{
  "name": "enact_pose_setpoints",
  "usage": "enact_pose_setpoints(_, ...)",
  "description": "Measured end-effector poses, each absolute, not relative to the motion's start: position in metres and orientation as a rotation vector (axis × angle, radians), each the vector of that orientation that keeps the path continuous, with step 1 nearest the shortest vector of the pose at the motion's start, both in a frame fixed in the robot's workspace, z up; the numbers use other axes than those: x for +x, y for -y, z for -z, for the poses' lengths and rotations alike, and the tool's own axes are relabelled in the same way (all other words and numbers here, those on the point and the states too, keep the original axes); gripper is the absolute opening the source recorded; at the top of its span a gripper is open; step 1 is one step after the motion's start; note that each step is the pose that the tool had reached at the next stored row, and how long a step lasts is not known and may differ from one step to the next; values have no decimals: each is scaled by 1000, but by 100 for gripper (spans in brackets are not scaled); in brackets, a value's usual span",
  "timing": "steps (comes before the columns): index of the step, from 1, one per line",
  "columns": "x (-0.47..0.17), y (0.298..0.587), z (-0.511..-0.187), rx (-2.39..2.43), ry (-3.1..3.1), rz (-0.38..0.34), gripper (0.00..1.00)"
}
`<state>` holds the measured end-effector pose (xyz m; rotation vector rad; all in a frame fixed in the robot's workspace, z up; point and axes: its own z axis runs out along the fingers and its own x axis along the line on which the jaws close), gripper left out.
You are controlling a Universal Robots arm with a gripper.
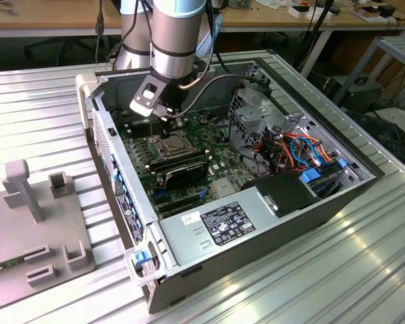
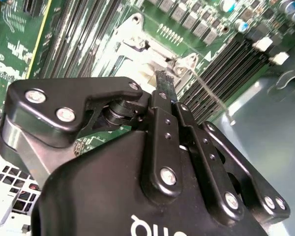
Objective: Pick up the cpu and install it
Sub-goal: 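Close the cpu cover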
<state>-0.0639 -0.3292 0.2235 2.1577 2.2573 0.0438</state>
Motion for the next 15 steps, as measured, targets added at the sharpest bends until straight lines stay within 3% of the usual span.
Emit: enact_pose_setpoints(15,-44,336,-223,2158,-2257,-44,11)
